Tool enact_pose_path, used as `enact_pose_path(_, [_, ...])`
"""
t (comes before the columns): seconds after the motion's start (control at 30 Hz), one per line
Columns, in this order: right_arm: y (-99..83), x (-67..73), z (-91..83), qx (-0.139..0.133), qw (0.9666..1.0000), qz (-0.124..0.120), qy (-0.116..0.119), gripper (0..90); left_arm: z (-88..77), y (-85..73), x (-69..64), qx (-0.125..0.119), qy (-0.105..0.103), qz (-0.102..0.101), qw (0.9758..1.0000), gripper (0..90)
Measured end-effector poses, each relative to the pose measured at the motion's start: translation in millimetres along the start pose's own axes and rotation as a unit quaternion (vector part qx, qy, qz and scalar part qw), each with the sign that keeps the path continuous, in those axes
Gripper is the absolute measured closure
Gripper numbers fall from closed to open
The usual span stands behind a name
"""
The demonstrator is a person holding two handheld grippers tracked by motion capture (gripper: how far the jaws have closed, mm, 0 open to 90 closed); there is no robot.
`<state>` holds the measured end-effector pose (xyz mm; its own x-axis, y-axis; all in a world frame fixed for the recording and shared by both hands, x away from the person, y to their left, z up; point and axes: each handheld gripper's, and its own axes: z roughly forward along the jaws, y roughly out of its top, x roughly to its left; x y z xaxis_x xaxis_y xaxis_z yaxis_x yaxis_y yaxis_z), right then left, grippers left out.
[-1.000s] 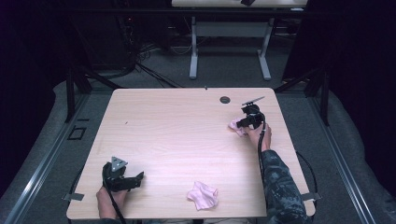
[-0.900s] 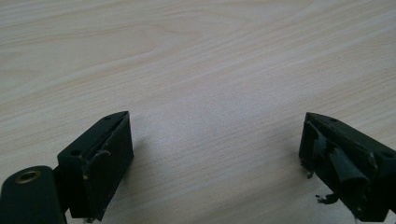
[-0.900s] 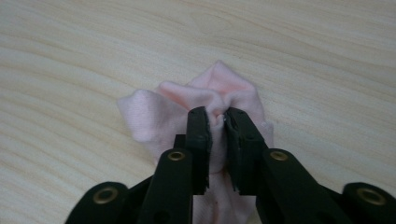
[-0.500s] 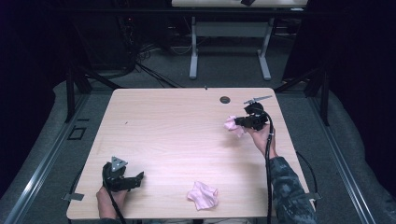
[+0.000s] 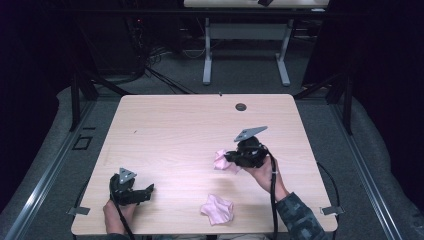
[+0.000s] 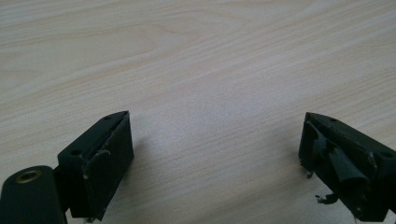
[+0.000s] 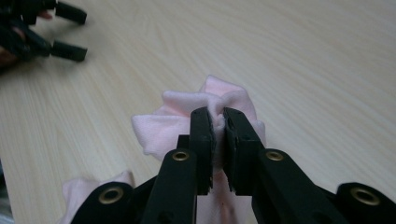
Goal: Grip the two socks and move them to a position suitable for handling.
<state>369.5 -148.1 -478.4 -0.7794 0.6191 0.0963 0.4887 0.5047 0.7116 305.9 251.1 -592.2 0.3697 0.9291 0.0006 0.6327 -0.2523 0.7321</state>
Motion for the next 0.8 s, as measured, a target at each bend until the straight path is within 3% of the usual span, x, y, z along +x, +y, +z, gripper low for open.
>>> enact_pose_path(0.1, [-5.9, 10.1, 17.7, 0.023, 0.9996, -0.014, -0.004, 81.8, 0.0, 0.0, 0.0, 0.0, 0.0, 0.0, 1.0, 10.1])
enact_pose_path(0.13, [-9.5, 5.8, 28.8, 0.032, 0.9995, -0.004, -0.002, 81.6, 0.0, 0.0, 0.1, 0.0, 0.0, 0.0, 1.0, 10.1])
enact_pose_path(0.4, [-22.1, -7.2, 62.2, 0.061, 0.9976, 0.027, -0.016, 78.0, -0.2, 0.1, 0.4, 0.002, 0.001, 0.001, 1.0, 10.1])
enact_pose_path(0.5, [-27.0, -13.3, 71.0, 0.069, 0.9964, 0.036, -0.032, 65.3, -0.2, 0.2, 0.4, 0.002, 0.001, 0.001, 1.0, 10.1])
enact_pose_path(0.53, [-27.0, -13.3, 71.0, 0.069, 0.9964, 0.036, -0.032, 65.3, -0.2, 0.2, 0.4, 0.002, 0.001, 0.001, 1.0, 10.1])
enact_pose_path(0.6, [-29.8, -17.0, 72.7, 0.069, 0.9959, 0.047, -0.033, 54.8, -0.2, 0.1, 0.3, 0.002, 0.001, 0.001, 1.0, 10.1])
enact_pose_path(0.67, [-32.3, -18.5, 69.0, 0.064, 0.9961, 0.054, -0.031, 38.9, -0.2, 0.1, 0.3, 0.002, 0.001, 0.001, 1.0, 10.1])
enact_pose_path(0.8, [-34.7, -16.3, 50.4, 0.043, 0.9972, 0.052, -0.034, 28.1, -0.2, 0.2, 0.5, 0.002, 0.001, 0.002, 1.0, 10.1])
